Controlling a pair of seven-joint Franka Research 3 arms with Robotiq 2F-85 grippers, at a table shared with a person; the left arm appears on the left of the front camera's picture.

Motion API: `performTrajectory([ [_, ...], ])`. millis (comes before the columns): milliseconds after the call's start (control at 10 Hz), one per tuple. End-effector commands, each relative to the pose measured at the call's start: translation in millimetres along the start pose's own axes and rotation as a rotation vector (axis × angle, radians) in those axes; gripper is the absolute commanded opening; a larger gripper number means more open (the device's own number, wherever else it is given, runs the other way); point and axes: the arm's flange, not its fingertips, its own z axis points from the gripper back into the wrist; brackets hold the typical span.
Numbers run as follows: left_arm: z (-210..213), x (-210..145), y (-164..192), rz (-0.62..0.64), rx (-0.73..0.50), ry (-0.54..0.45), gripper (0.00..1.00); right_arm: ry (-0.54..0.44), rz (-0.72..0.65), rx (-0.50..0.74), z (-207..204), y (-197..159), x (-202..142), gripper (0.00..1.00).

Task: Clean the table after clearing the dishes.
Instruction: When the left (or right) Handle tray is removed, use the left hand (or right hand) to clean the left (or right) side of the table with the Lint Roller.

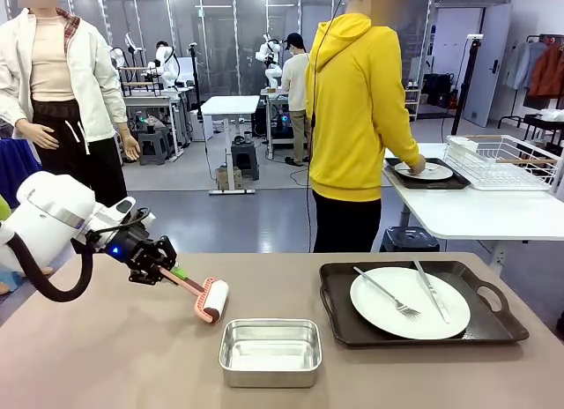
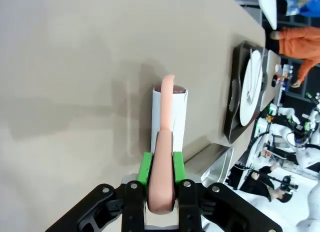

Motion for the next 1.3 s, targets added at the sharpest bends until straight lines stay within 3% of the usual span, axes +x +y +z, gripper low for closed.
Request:
performTrajectory([
  [0,3,8,24,-0.001,0.073,0.001,0.21,0.008,0.018,0.005,2,2,-1,1.0],
  [100,10,5,35,-0.05,0.125,-0.028,0.21,0.008,0.018,0.005,2,2,-1,1.0],
  [500,84,-16,96,-0.118,0.119,-0.089,0.21,0.008,0.018,0.005,2,2,-1,1.0],
  [700,133,-26,132,-0.105,0.196,-0.145,0.21,0.008,0.018,0.005,2,2,-1,1.0],
  [800,159,-32,152,-0.073,0.299,-0.178,0.21,0.008,0.018,0.005,2,2,-1,1.0],
  [1000,202,-42,167,-0.089,0.337,-0.219,0.21,0.008,0.018,0.005,2,2,-1,1.0],
  [1200,235,-57,153,-0.117,0.36,-0.276,0.21,0.008,0.018,0.005,2,2,-1,1.0],
])
